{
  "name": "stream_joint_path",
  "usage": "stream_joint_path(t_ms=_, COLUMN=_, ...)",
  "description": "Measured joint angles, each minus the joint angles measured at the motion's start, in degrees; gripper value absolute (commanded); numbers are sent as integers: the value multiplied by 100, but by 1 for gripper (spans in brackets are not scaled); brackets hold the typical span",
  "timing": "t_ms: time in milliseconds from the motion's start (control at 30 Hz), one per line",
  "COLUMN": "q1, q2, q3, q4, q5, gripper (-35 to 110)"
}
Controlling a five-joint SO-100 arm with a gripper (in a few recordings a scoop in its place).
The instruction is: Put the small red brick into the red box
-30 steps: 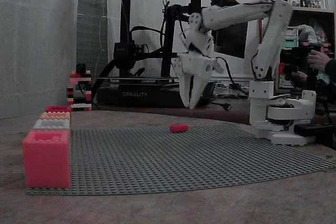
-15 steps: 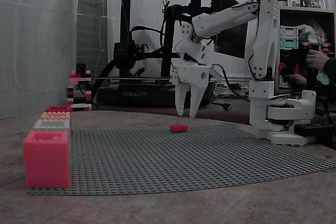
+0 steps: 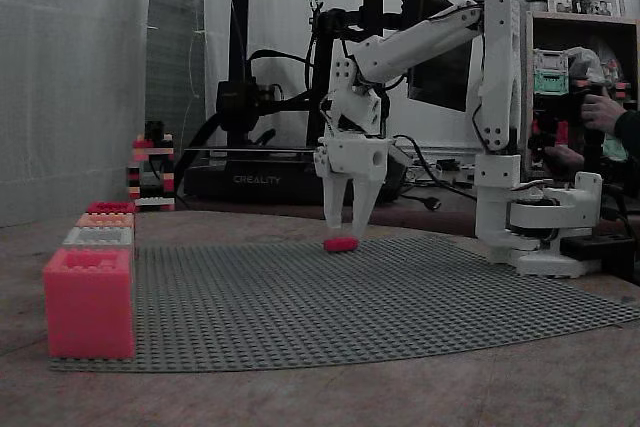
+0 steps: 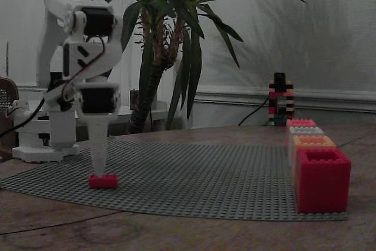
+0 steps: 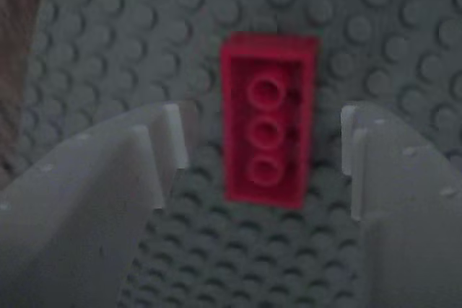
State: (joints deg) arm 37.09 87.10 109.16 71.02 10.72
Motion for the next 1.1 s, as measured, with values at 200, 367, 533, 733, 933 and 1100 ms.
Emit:
stream_joint_path(t_ms=200, q1=-35, q2=-114, q3=0, q4=-149, q5=0, gripper=17)
stream_joint_path(t_ms=367, q1=-35, q2=-237, q3=-97, q4=-290, q5=0, gripper=15)
stream_joint_path(t_ms=533, q1=-35, q2=-325, q3=-176, q4=-281, q5=0, gripper=2)
stream_joint_path(t_ms=733, q1=-35, q2=-396, q3=-264, q4=-272, q5=0, gripper=0)
stream_joint_path(t_ms=933, q1=-70, q2=-396, q3=-967, q4=-53, q5=-9, gripper=0)
stream_joint_path(t_ms=1100, q1=-352, q2=-457, q3=-2435, q4=202, q5=-334, gripper=0)
